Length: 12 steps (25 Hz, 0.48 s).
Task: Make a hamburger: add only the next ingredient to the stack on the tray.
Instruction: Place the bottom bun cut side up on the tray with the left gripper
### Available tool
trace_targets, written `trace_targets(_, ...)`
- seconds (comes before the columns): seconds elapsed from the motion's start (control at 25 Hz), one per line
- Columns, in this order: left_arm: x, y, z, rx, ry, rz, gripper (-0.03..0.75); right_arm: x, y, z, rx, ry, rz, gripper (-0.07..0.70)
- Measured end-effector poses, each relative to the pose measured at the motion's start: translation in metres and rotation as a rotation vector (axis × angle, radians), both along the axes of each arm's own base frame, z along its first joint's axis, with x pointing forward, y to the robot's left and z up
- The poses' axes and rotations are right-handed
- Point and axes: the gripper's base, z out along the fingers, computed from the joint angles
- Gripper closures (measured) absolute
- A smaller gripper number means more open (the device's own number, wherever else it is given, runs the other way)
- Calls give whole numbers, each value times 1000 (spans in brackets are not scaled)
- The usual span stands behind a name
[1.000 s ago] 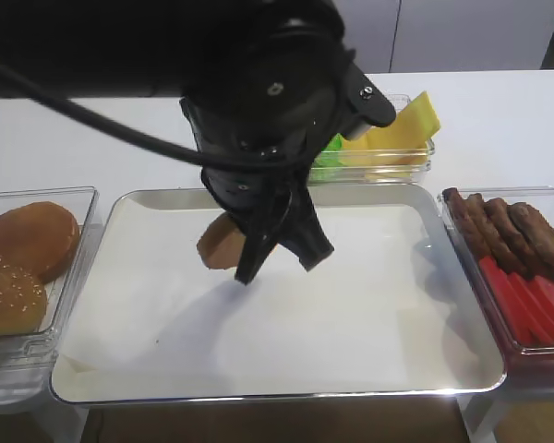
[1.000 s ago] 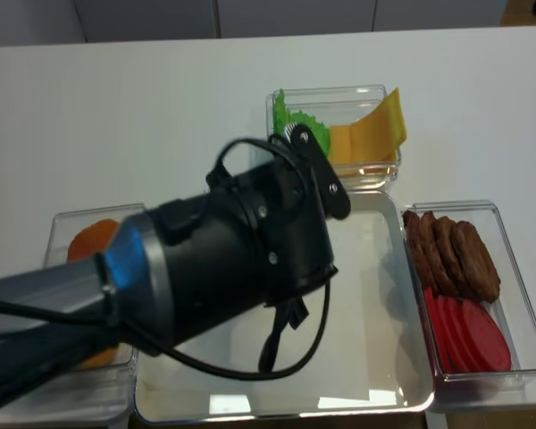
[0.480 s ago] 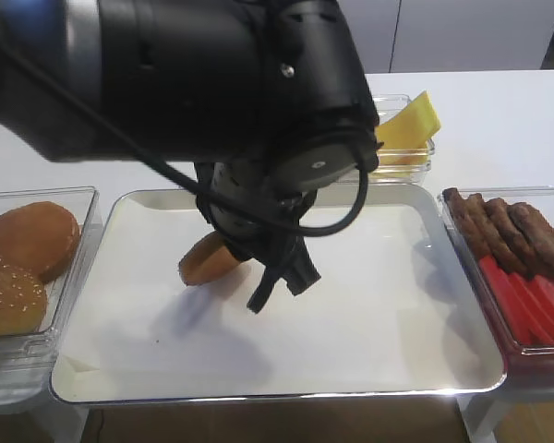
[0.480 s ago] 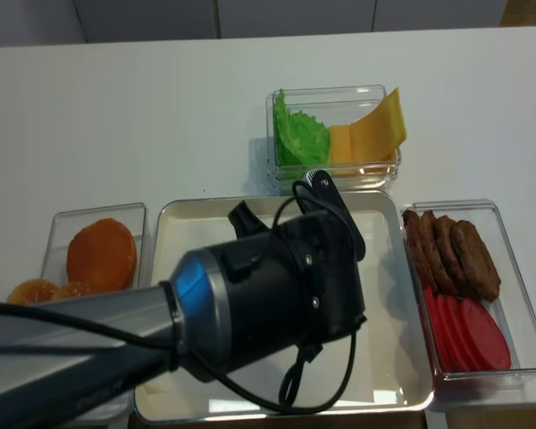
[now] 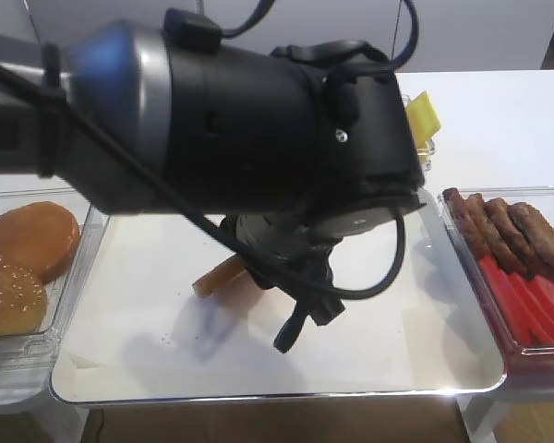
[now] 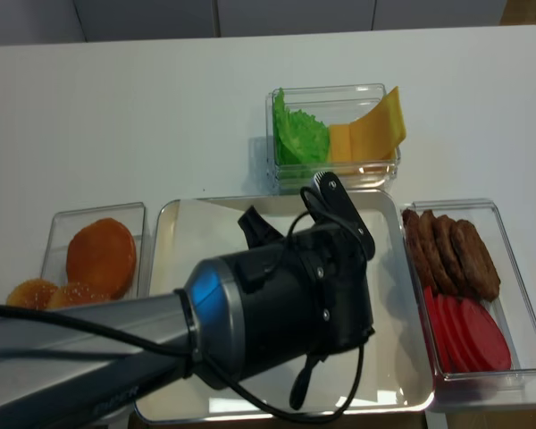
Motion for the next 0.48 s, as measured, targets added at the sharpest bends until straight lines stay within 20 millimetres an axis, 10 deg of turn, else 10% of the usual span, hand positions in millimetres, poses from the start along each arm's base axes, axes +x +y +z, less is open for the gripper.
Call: trace_targets(0.48,-2,-7,1,-41,9,-4,603,0,0,0,0,0,0,451)
